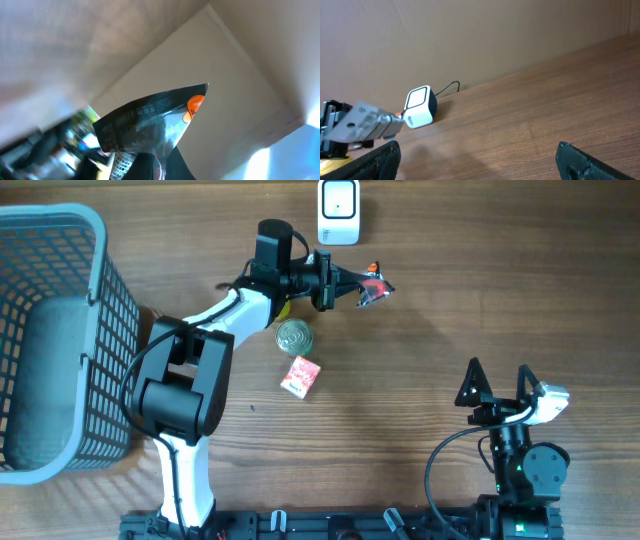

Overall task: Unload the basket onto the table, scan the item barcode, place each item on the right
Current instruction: 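Raise the bag toward the white scanner with the left gripper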

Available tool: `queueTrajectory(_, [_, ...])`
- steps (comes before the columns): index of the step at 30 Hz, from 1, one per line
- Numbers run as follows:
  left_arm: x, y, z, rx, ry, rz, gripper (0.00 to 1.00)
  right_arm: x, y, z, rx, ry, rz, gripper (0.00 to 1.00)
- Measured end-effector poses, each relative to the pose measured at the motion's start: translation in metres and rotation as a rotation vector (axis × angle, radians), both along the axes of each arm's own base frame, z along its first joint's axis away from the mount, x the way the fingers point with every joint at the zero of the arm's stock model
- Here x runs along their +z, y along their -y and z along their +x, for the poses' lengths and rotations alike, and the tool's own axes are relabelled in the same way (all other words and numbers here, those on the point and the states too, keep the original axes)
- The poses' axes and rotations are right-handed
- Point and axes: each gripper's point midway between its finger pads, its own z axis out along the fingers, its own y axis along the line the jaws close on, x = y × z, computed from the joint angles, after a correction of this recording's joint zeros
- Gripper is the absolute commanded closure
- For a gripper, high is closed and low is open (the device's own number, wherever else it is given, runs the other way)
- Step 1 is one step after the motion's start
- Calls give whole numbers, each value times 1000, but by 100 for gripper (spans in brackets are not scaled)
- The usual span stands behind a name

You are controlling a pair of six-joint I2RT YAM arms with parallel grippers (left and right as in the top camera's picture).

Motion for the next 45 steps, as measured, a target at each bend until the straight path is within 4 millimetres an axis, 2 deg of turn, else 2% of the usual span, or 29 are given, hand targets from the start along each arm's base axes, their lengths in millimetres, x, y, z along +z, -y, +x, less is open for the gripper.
queueTrajectory(2, [2, 1, -5, -2, -118, -22, 96, 0, 0, 0, 0, 0, 0, 1])
queueTrajectory(7, [7, 0, -14, -60, -136, -51, 96, 0, 0, 0, 0, 0, 0, 0])
queueTrajectory(15, [14, -13, -18, -108, -151, -90, 96, 0, 0, 0, 0, 0, 0, 0])
queueTrajectory(22, [23, -39, -18, -134, -286, -121, 96, 0, 0, 0, 0, 0, 0, 0])
queueTrajectory(27, [12, -64, -16, -69, -475, -108, 96, 0, 0, 0, 0, 0, 0, 0])
queueTrajectory(32, [6, -84, -13, -15, -572, -107, 96, 0, 0, 0, 0, 0, 0, 0])
queueTrajectory(40, [2, -103, -9, 33, -639, -112, 96, 0, 0, 0, 0, 0, 0, 0])
queueTrajectory(45, [2, -105, -9, 38, -639, -114, 96, 0, 0, 0, 0, 0, 0, 0])
